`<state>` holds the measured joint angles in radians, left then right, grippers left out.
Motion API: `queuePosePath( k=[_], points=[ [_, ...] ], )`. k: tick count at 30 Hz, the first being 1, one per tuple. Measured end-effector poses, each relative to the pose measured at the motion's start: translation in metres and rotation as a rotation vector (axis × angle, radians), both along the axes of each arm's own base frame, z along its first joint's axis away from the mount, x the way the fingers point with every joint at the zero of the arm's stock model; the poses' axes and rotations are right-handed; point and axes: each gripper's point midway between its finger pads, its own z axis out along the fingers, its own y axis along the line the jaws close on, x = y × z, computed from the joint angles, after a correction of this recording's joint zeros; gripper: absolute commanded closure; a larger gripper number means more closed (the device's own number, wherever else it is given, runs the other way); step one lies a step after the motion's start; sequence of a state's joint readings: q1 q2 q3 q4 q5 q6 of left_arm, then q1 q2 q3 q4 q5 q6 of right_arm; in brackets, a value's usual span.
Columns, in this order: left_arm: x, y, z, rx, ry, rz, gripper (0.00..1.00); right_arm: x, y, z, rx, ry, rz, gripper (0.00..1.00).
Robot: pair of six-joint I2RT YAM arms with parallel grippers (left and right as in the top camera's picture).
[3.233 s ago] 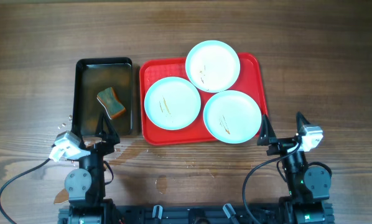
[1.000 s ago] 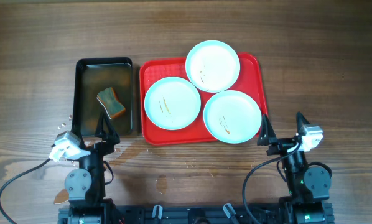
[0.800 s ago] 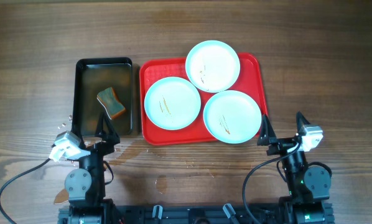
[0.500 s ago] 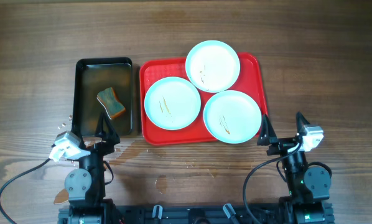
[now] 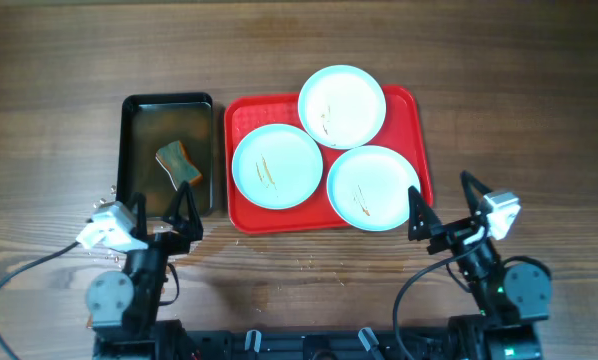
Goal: Clean dirty plates on tray and stack at the side
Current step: 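Reach left gripper to sponge and right gripper to left plate rim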
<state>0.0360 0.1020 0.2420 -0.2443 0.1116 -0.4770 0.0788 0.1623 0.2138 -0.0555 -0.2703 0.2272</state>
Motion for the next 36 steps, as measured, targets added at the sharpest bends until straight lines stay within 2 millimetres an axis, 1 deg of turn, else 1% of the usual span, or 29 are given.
queuePosePath(
  k=[1, 3, 5, 6, 7, 8, 9, 10, 11, 12, 13, 14, 15, 16, 17, 18, 19, 20, 21, 22, 23, 24, 26, 28, 29, 31, 33, 35, 36],
  points=[
    [-0.002, -0.001, 0.005, -0.002, 0.034, -0.003, 0.00, 0.000, 0.002, 0.009, -0.001, 0.012, 0.014, 0.00],
    [-0.003, -0.002, 0.030, -0.003, 0.059, -0.011, 0.00, 0.005, 0.009, 0.030, -0.002, 0.059, 0.051, 0.00],
    [-0.004, -0.003, 0.050, -0.007, 0.125, -0.015, 0.00, 0.013, 0.016, 0.044, -0.001, 0.113, 0.090, 0.00],
    [-0.003, -0.003, 0.057, -0.008, 0.167, -0.017, 0.00, 0.019, 0.021, 0.046, 0.000, 0.180, 0.118, 0.00],
    [-0.004, -0.003, 0.058, -0.008, 0.221, -0.018, 0.00, 0.027, 0.026, 0.052, 0.003, 0.216, 0.149, 0.00],
    [0.002, -0.003, 0.066, 0.000, 0.298, -0.021, 0.00, 0.033, 0.031, 0.050, 0.008, 0.289, 0.175, 0.00],
    [0.002, -0.003, 0.063, 0.005, 0.366, -0.025, 0.00, 0.037, 0.036, 0.047, 0.014, 0.354, 0.203, 0.00],
    [0.003, -0.003, 0.058, 0.008, 0.484, -0.028, 0.00, 0.045, 0.042, 0.046, 0.024, 0.426, 0.237, 0.00],
    [0.009, -0.003, 0.058, 0.013, 0.557, -0.033, 0.00, 0.052, 0.047, 0.045, 0.032, 0.496, 0.267, 0.00],
    [0.013, -0.003, 0.054, 0.013, 0.652, -0.037, 0.00, 0.060, 0.053, 0.038, 0.037, 0.602, 0.304, 0.00],
    [0.019, -0.002, 0.050, 0.013, 0.734, -0.041, 0.00, 0.063, 0.057, 0.033, 0.044, 0.676, 0.326, 0.00],
    [0.021, -0.002, 0.044, 0.012, 0.804, -0.043, 0.00, 0.066, 0.060, 0.027, 0.041, 0.726, 0.343, 0.00],
    [0.030, -0.002, 0.038, 0.009, 0.877, -0.046, 0.00, 0.067, 0.066, 0.017, 0.037, 0.837, 0.372, 0.00],
    [0.040, -0.002, 0.029, 0.006, 0.930, -0.048, 0.00, 0.074, 0.072, 0.008, 0.028, 0.890, 0.396, 0.00],
    [0.047, -0.001, 0.016, 0.003, 0.987, -0.049, 0.00, 0.080, 0.076, 0.002, 0.025, 0.914, 0.409, 0.00],
    [0.052, -0.001, 0.005, 0.000, 1.030, -0.050, 0.00, 0.093, 0.080, -0.006, 0.031, 0.925, 0.417, 0.00],
    [0.059, -0.001, -0.011, -0.004, 1.085, -0.053, 0.00, 0.107, 0.084, -0.018, 0.061, 0.950, 0.414, 0.08],
    [0.065, -0.002, -0.022, -0.007, 1.115, -0.056, 0.00, 0.115, 0.088, -0.024, 0.089, 0.959, 0.423, 0.14],
    [0.069, -0.003, -0.034, -0.017, 1.158, -0.065, 0.00, 0.126, 0.096, -0.032, 0.130, 0.966, 0.461, 0.16],
    [0.071, -0.005, -0.046, -0.027, 1.198, -0.075, 0.00, 0.134, 0.103, -0.039, 0.142, 0.962, 0.483, 0.17],
    [0.074, -0.006, -0.058, -0.033, 1.236, -0.084, 0.00, 0.137, 0.113, -0.051, 0.142, 0.989, 0.491, 0.19],
    [0.075, -0.006, -0.065, -0.037, 1.263, -0.086, 0.00, 0.136, 0.121, -0.057, 0.136, 1.010, 0.495, 0.19],
    [0.079, -0.006, -0.073, -0.038, 1.279, -0.087, 0.00, 0.132, 0.135, -0.072, 0.097, 1.052, 0.461, 0.22],
    [0.083, -0.006, -0.074, -0.032, 1.267, -0.086, 0.00, 0.125, 0.154, -0.091, 0.028, 1.094, 0.419, 0.26],
    [0.085, -0.005, -0.074, -0.031, 1.259, -0.085, 0.00, 0.122, 0.160, -0.099, 0.004, 1.110, 0.406, 0.30],
    [0.089, -0.002, -0.074, -0.015, 1.244, -0.070, 0.00, 0.115, 0.175, -0.127, -0.060, 1.169, 0.365, 0.36],
    [0.091, 0.003, -0.074, 0.005, 1.236, -0.052, 0.00, 0.116, 0.174, -0.150, -0.090, 1.224, 0.317, 0.39],
    [0.094, 0.008, -0.074, 0.027, 1.226, -0.027, 0.00, 0.125, 0.171, -0.167, -0.137, 1.262, 0.252, 0.42],
    [0.095, 0.010, -0.074, 0.034, 1.223, -0.017, 0.00, 0.129, 0.170, -0.172, -0.157, 1.269, 0.230, 0.43]
  ],
)
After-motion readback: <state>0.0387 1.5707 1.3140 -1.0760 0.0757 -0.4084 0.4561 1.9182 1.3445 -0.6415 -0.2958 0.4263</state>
